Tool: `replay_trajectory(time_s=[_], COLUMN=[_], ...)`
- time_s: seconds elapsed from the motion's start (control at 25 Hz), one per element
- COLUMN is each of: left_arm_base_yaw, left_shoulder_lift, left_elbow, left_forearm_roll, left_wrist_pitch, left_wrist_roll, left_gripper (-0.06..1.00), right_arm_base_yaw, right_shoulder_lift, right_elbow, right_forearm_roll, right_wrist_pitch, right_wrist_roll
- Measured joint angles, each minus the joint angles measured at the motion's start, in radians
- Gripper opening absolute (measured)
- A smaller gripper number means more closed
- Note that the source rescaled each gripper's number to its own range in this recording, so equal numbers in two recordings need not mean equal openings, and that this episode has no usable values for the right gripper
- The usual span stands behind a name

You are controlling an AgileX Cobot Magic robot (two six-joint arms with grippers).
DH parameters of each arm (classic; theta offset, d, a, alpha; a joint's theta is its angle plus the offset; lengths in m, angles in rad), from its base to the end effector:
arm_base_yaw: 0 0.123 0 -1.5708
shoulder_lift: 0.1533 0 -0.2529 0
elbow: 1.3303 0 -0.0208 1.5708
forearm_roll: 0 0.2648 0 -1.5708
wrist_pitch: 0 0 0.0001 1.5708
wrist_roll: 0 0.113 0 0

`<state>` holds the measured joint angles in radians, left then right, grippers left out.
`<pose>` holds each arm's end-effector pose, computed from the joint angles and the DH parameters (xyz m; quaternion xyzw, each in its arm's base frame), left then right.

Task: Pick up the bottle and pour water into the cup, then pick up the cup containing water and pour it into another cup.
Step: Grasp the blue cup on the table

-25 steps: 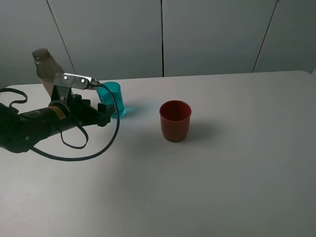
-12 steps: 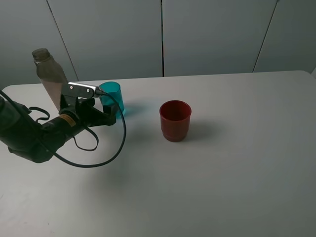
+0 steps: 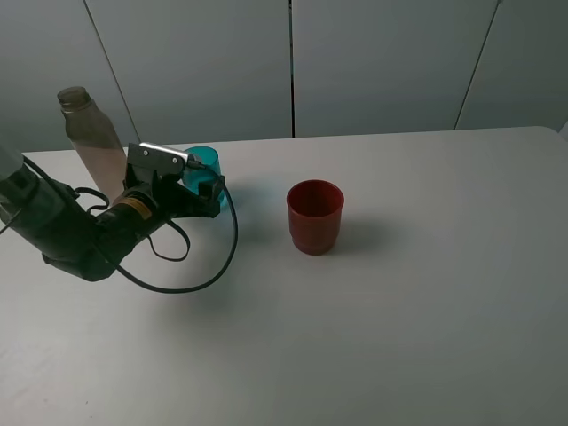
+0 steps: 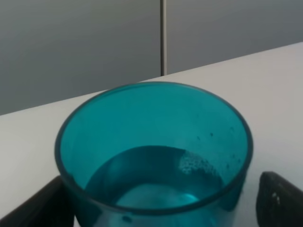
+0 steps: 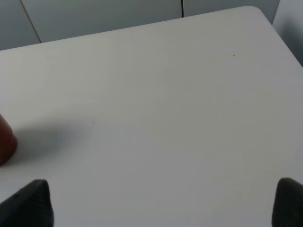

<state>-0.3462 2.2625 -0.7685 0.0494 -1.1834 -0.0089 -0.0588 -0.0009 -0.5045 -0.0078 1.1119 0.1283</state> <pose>0.3397 -0.1280 0.0079 0.1524 0.7666 -0.1220 0.6118 0.0560 -0.0041 0.2704 0.0811 0.8611 0.0135 0.5017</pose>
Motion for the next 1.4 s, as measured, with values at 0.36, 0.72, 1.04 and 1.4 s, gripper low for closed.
replay_trajectory(time_s=[0.36,0.72,1.04,1.4], left_arm_base_yaw=[0.0,0.016,0.016,0.016], left_shoulder_lift=[0.05,0.099,0.103,0.103], left_elbow=[-0.103,-0.154,-0.164,-0.164], left_forearm_roll=[0.018,0.067,0.067,0.057], left_wrist_pitch=[0.006,0.042,0.053,0.068], left_wrist_roll=[0.009,0.009,0.009,0.009], left_gripper=[0.93,0.93,0.9,0.12], right_arm_base_yaw=[0.0,0.0,0.0,0.0], right_shoulder_lift=[0.0,0.0,0.0,0.0], right_elbow=[0.0,0.0,0.0,0.0], right_forearm_roll=[0.0,0.0,0.0,0.0], right_wrist_pitch=[0.0,0.0,0.0,0.0], right_wrist_roll=[0.0,0.0,0.0,0.0])
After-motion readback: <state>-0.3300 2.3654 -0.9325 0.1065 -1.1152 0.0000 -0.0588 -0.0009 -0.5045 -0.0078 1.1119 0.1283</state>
